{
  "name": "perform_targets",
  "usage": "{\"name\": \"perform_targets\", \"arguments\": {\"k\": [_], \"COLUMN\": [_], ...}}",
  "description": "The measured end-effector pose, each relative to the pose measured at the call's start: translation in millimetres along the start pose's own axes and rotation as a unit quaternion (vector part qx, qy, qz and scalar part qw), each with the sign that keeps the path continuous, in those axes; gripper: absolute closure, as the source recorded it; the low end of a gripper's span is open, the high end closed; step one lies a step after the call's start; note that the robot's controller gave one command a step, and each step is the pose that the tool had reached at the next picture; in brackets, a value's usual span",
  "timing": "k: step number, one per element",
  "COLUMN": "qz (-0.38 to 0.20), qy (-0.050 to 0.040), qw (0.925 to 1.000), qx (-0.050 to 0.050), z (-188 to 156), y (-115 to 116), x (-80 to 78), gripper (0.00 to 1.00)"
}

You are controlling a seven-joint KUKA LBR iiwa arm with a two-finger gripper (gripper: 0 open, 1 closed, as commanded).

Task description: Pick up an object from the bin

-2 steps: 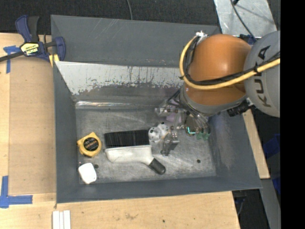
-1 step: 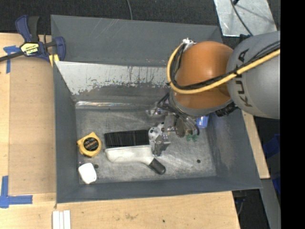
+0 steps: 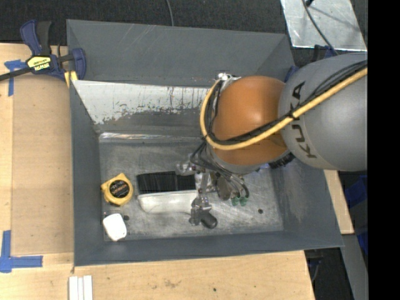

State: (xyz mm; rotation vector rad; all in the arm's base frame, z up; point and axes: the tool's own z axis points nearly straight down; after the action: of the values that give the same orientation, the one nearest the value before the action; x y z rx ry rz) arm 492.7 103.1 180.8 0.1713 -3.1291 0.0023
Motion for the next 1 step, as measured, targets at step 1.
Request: {"name": "perform_targets", "arguments": {"k": [1], "qz": [-0.007], "qy": [-0.0023], "qw": [1.0], "qx": [0.0], "z": [-9.0], "y": [7.8], "x": [5.6], "gripper": [0.0]}}
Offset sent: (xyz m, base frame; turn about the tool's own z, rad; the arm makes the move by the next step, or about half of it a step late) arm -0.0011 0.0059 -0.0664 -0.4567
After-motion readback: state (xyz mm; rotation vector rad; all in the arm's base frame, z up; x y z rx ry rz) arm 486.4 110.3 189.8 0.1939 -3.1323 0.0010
